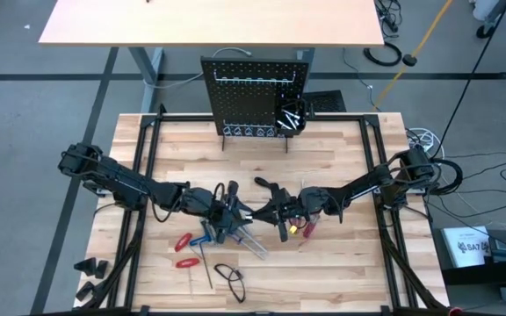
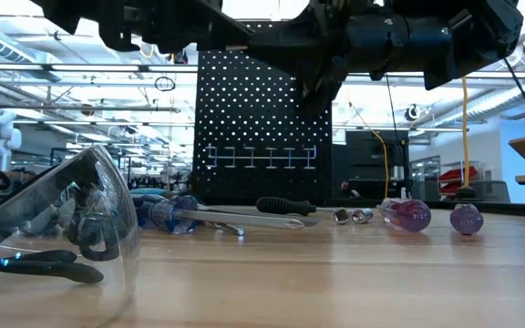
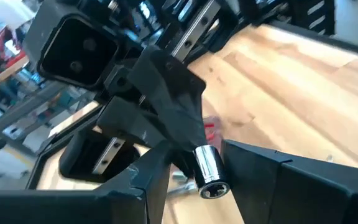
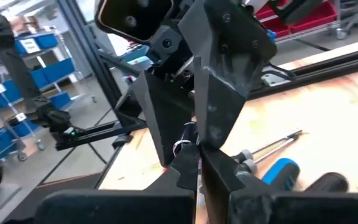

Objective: Hang tools onto peg board
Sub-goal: Put the socket into the black bin on the pegboard

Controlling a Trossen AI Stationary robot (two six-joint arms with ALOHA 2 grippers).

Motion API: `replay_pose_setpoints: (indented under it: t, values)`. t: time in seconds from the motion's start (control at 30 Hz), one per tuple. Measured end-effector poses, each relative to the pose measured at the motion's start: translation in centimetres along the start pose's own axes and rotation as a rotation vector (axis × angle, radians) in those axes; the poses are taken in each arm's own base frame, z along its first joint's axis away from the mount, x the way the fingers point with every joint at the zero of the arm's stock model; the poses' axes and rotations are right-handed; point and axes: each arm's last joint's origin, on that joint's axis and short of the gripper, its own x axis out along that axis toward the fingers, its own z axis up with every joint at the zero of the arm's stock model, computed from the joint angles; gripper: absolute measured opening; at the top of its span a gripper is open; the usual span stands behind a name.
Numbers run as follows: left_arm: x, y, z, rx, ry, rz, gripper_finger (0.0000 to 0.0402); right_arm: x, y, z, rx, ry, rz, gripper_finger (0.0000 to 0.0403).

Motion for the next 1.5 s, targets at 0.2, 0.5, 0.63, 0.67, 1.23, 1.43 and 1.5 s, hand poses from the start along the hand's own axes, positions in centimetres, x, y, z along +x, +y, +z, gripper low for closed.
replay_pose_setpoints:
  t: [0.2,0.5,0.63,0.67,1.23,1.43,1.5]
  values:
    - [-1.9,0.5,0.2,-0.019,0.072,-0.010,0.0151,0.1,-0.4,0.1,0.013,0.016,-0.016,0.0001]
    - [-4.5,1.2,0.4,-0.081,0.175,0.028,0.0151,0.0,-0.5,-0.1,0.012,0.038,-0.022,0.0001]
    - [-5.3,1.3,0.2,-0.107,0.218,0.034,0.0151,-0.3,-0.6,0.7,0.008,0.025,-0.029,0.0001]
    - [-5.4,1.3,0.2,-0.116,0.230,0.032,0.0151,-0.4,-0.6,1.2,0.001,0.007,-0.028,0.0001]
    - [-9.2,2.6,0.9,-0.181,0.092,0.031,0.0137,-9.7,-0.7,16.4,-0.228,-0.012,-0.560,0.0001]
    - [-12.2,2.5,0.1,-0.209,-0.083,0.143,0.0134,-11.2,-1.6,21.9,-0.250,0.080,-0.712,0.0000]
    - [-12.8,2.6,0.1,-0.216,-0.135,0.175,0.0134,-11.5,-2.2,22.9,-0.249,0.127,-0.762,0.0000]
